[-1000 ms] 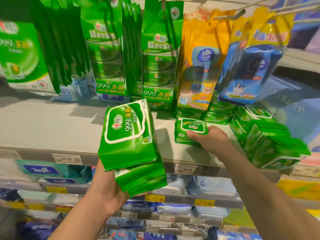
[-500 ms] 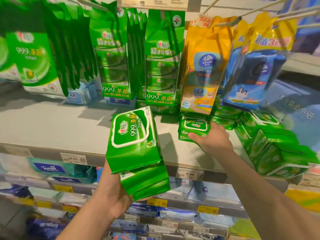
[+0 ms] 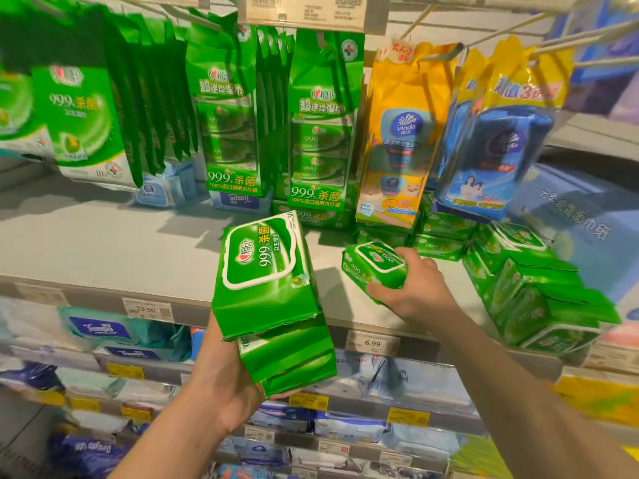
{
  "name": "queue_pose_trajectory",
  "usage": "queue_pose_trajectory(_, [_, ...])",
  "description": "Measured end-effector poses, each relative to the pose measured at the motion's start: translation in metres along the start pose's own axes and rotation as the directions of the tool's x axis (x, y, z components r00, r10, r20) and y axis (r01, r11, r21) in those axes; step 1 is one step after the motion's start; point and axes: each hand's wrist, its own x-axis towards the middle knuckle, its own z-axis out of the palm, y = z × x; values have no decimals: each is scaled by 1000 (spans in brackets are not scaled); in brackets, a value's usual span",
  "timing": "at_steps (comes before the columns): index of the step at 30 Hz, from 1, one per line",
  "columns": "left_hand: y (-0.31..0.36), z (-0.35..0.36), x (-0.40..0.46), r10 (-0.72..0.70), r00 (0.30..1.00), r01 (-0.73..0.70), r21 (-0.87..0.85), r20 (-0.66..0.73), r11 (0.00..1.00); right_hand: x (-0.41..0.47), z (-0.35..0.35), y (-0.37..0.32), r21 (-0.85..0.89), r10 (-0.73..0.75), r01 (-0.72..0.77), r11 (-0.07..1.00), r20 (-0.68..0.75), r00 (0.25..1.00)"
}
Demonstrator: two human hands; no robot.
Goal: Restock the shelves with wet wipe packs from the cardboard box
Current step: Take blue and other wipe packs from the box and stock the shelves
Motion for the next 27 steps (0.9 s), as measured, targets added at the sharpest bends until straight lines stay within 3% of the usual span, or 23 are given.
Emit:
queue_pose_trajectory(4, [-2, -2, 1, 4, 1000, -4, 7, 6, 1000, -26, -2, -6, 35, -176, 173, 984, 90, 980])
queue_pose_trajectory(8, [-1, -1, 0, -4, 1000, 4, 24, 10, 1000, -25, -3, -4, 4, -363, 363, 932, -5, 932])
queue_pose_trajectory(13, [0, 1, -1, -8, 1000, 8, 22, 13, 1000, -13, -7, -4, 2, -289, 295, 955, 201, 936])
queue_pose_trajectory(16, [0, 0, 1, -21, 999, 20, 17, 26, 1000, -10, 1, 2, 11, -309, 312, 950, 164, 937])
queue_pose_trajectory(20, [1, -1, 2, -28, 999, 27, 18, 24, 999, -6, 4, 6, -8, -205, 206, 978, 72, 976])
queue_pose_trajectory(22, [2, 0, 2, -28, 999, 28, 21, 16, 999, -4, 4, 5, -104, -188, 191, 976, 36, 982])
queue_pose_trajectory(24, [3, 0, 2, -33, 999, 33, 18, 9, 999, -3, 0, -2, -265, -240, 228, 937, -12, 971])
queue_pose_trajectory(27, [5, -1, 2, -36, 999, 36, 15, 5, 999, 0, -3, -16, -282, -381, 386, 878, 75, 921])
